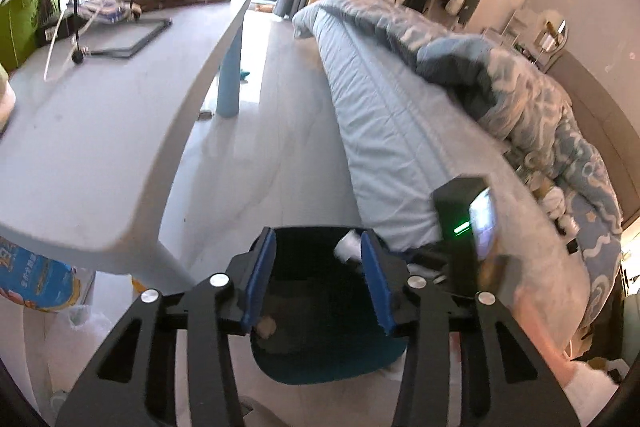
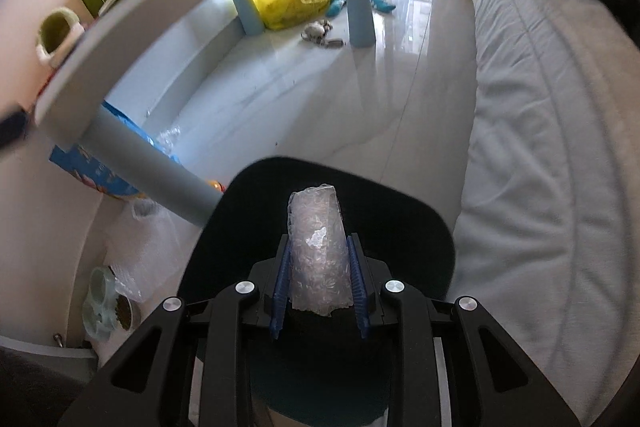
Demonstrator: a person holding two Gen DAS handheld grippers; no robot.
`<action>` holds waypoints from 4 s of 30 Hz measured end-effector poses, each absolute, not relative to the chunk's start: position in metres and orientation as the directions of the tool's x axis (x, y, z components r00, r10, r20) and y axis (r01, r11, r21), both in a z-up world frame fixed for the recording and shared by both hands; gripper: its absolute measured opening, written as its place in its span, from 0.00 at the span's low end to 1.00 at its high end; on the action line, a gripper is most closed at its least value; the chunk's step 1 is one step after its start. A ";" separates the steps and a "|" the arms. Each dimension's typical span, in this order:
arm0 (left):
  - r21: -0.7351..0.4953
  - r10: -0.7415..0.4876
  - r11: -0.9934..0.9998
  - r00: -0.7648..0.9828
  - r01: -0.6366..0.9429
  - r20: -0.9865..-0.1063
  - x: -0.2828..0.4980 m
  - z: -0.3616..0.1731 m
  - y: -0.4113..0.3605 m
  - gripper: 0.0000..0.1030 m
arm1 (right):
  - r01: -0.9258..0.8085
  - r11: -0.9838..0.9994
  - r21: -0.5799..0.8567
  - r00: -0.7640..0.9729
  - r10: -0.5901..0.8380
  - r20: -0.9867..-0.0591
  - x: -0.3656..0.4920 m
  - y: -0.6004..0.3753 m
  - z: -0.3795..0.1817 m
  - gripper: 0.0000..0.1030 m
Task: Collect trash
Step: 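Open the left tool over the bin while the right tool drops the bubble wrap in, then move both tools back over the bed toward the remaining items, then grasp the clear plastic bag beside the sock with the left tool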
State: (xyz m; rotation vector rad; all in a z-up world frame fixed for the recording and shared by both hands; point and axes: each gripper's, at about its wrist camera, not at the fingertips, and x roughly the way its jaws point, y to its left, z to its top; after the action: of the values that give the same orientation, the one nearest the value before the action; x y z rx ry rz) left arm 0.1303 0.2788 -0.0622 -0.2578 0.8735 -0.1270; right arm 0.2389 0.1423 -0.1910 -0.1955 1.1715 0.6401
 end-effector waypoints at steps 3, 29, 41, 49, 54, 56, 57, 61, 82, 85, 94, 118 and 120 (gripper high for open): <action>-0.293 -0.225 0.956 0.656 0.005 -0.721 0.127 -0.046 0.279 0.45 | -0.568 0.806 0.167 0.216 0.341 -0.915 0.235 0.149 -0.204 0.27; -0.196 -0.208 0.974 0.782 0.112 -0.588 0.113 0.038 0.228 0.54 | -0.587 0.799 0.132 0.177 0.286 -0.942 0.210 0.150 -0.208 0.50; -0.205 -0.212 0.971 0.831 0.122 -0.514 0.115 0.061 0.210 0.73 | -0.639 0.753 0.156 0.319 0.445 -0.837 0.197 0.114 -0.116 0.50; -0.203 -0.224 0.969 0.844 0.140 -0.488 0.123 0.065 0.182 0.81 | -0.637 0.763 0.110 0.448 0.483 -0.753 0.192 0.058 -0.071 0.50; -0.223 -0.261 0.960 0.835 0.171 -0.484 0.129 0.064 0.157 0.82 | -0.580 0.809 0.102 0.505 0.454 -0.734 0.195 0.011 -0.063 0.53; -0.245 -0.285 0.952 0.830 0.186 -0.480 0.131 0.063 0.148 0.84 | -0.550 0.830 0.096 0.530 0.435 -0.728 0.197 -0.010 -0.059 0.55; -0.251 -0.293 0.949 0.827 0.190 -0.480 0.132 0.062 0.143 0.84 | -0.540 0.836 0.097 0.537 0.431 -0.725 0.197 -0.017 -0.058 0.55; -0.257 -0.315 0.943 0.815 0.211 -0.486 0.138 0.059 0.122 0.86 | -0.498 0.862 0.095 0.563 0.405 -0.720 0.198 -0.052 -0.054 0.58; -0.245 -0.395 0.918 0.755 0.311 -0.524 0.156 0.040 0.015 0.87 | -0.283 0.958 0.052 0.667 0.236 -0.707 0.184 -0.207 -0.053 0.70; -0.241 -0.405 0.914 0.746 0.326 -0.529 0.157 0.037 0.000 0.87 | -0.265 0.963 0.044 0.675 0.217 -0.705 0.181 -0.223 -0.054 0.71; -0.224 -0.427 0.903 0.718 0.365 -0.549 0.159 0.026 -0.038 0.87 | -0.208 0.977 0.043 0.676 0.176 -0.716 0.172 -0.264 -0.063 0.73; -0.187 -0.455 0.878 0.646 0.441 -0.613 0.164 -0.007 -0.114 0.86 | -0.208 0.966 0.151 0.637 0.251 -0.729 0.170 -0.310 -0.090 0.47; -0.182 -0.455 0.876 0.640 0.446 -0.619 0.164 -0.011 -0.121 0.86 | -0.202 0.966 0.158 0.646 0.253 -0.720 0.168 -0.317 -0.086 0.47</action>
State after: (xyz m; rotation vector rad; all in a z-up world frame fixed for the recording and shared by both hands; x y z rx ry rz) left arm 0.1638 -0.1205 -0.0106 -0.0129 0.7093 -0.5136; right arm 0.1678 -0.3168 -0.0856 0.0652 0.8292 0.2594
